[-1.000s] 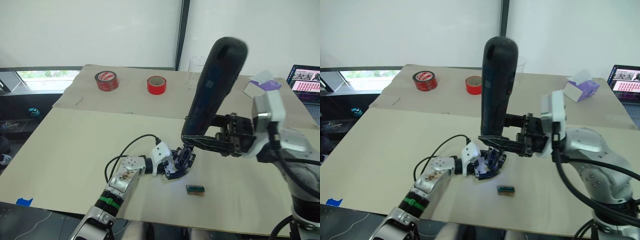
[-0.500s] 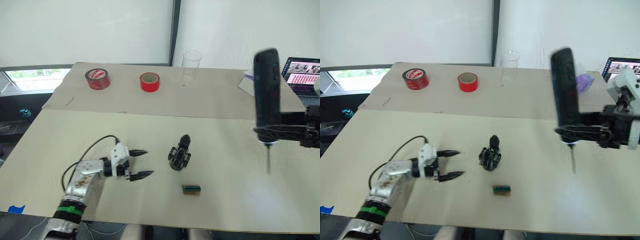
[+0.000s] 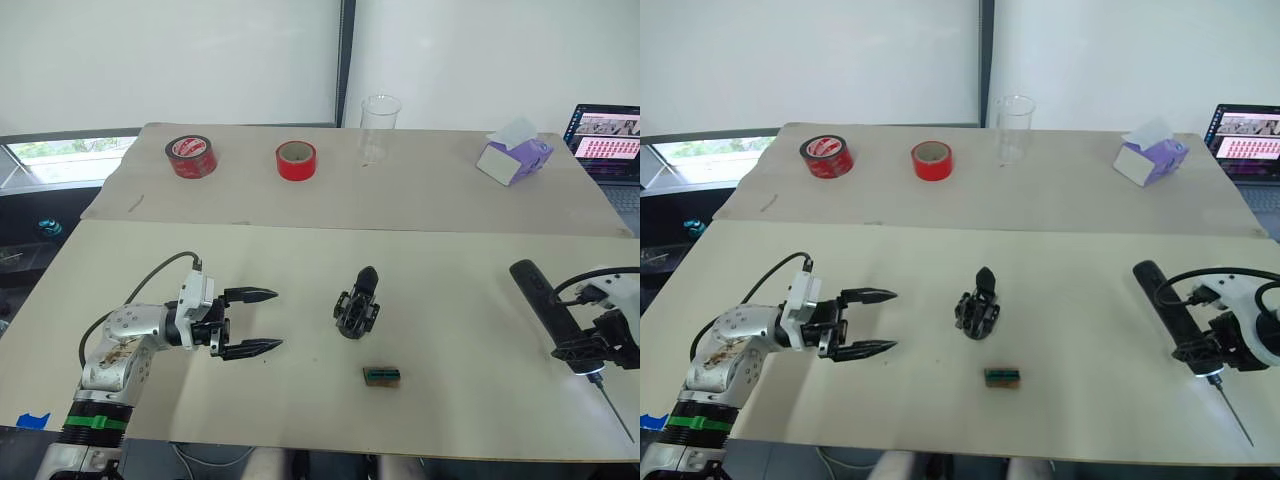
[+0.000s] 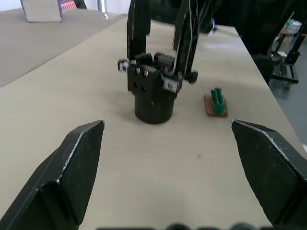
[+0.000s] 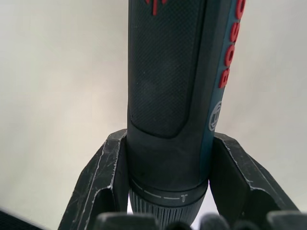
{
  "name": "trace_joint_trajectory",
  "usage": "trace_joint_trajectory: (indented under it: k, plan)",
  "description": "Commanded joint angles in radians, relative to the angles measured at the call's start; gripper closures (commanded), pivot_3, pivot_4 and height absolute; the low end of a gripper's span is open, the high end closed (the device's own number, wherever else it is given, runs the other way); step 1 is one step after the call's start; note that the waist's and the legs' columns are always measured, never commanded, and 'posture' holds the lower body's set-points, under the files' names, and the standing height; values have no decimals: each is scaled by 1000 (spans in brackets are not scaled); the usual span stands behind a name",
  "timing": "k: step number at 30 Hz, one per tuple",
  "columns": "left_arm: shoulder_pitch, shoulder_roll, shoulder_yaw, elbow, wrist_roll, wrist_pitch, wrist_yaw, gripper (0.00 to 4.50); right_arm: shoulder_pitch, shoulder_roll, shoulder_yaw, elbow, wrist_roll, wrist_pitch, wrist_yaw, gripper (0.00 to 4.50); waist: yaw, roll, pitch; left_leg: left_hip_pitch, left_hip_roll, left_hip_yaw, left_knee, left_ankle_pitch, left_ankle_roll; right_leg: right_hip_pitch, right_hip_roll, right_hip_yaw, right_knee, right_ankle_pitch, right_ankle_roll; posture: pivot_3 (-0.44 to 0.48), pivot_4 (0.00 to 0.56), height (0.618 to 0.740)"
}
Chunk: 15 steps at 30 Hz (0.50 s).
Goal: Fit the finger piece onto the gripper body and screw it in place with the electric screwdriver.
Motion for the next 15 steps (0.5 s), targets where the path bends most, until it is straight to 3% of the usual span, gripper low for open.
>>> trace_joint_trajectory:
  k: [1,11,12,15]
  plan:
    - [15,12,29,-39,-16,12,15,55,-89,13,38,64,-82,-34,40,2580,0,1,0,0,0,0,0,0,0,0,1,0,0,0,0,0,150,740]
    - [15,23,23,-66,-26,56,6,55,-232,139,138,266,-241,-124,109,2580,0,-1,0,0,1,0,2,2,-1,2,5,1,0,2,-2,0,150,740]
    - [16,23,23,-67,-25,56,6,0,-234,144,136,277,-249,-135,115,1546,0,-1,0,0,1,0,3,2,-1,2,5,1,0,3,-1,0,150,740]
    - [23,18,32,-74,-28,59,17,0,-230,135,119,286,-262,-161,141,528,0,-1,0,0,1,0,4,2,-1,2,5,1,0,5,-1,0,150,740]
